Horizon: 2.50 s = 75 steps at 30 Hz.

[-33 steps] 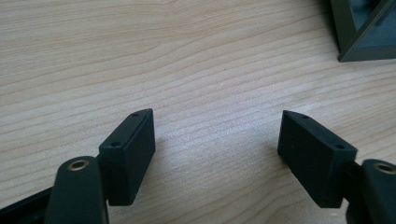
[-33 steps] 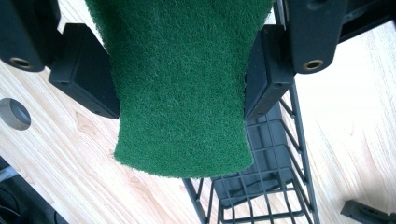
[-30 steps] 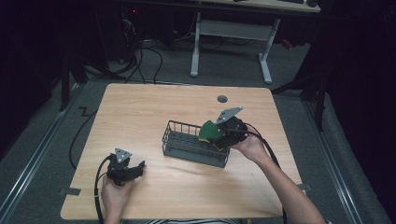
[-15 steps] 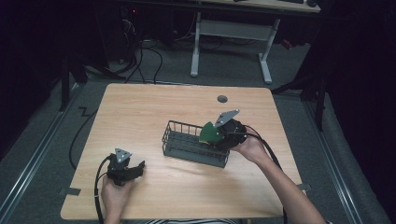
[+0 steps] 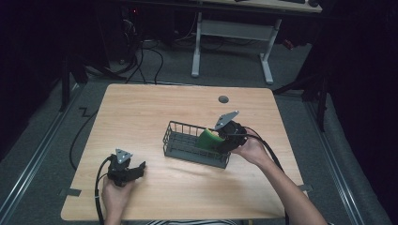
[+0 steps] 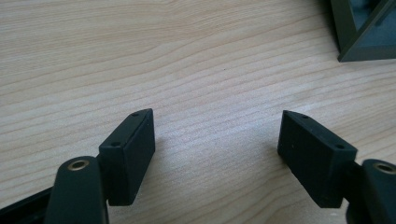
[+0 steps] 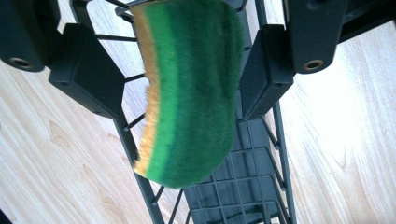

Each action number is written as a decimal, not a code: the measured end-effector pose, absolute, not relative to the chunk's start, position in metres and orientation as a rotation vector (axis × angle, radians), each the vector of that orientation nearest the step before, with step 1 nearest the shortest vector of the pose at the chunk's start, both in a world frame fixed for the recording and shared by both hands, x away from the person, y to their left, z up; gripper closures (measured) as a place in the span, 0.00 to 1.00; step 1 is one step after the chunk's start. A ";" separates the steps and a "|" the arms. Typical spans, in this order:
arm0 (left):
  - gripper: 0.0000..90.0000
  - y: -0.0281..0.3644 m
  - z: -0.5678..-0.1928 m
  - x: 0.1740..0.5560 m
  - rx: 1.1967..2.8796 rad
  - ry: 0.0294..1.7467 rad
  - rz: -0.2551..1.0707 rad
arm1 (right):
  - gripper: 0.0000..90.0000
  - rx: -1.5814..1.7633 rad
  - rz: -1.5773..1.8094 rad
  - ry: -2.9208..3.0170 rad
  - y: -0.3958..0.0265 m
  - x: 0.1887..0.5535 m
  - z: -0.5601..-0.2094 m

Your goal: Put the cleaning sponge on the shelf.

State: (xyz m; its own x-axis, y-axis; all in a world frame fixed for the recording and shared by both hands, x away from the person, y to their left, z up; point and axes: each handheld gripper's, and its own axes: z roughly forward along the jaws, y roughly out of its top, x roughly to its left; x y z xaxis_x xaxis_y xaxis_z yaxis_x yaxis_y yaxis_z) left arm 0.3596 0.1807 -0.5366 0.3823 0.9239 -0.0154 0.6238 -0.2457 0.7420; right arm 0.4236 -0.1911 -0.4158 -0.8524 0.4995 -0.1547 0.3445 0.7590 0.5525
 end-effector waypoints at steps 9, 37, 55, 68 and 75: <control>0.31 0.181 -0.537 0.360 1.972 1.328 0.571 | 0.40 0.738 0.887 2.619 -0.206 0.423 -0.413; 0.31 0.181 -0.537 0.360 1.972 1.328 0.572 | 0.45 1.016 1.113 2.366 -0.284 0.398 -0.382; 0.31 0.180 -0.537 0.360 1.971 1.329 0.572 | 0.46 1.210 1.232 2.205 -0.342 0.370 -0.410; 0.31 0.180 -0.537 0.360 1.971 1.329 0.573 | 0.46 1.324 1.271 2.121 -0.368 0.351 -0.439; 0.31 0.180 -0.537 0.360 1.971 1.329 0.573 | 0.46 1.371 1.252 2.111 -0.371 0.344 -0.459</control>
State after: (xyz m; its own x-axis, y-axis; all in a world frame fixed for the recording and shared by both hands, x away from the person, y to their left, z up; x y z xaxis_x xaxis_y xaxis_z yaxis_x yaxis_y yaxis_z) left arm 0.3596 0.1804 -0.5366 0.3810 0.9245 -0.0152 0.6240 -0.2449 0.7420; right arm 0.3442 -0.3713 -0.4593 -0.4830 0.8570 0.1793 0.5686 0.1513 0.8086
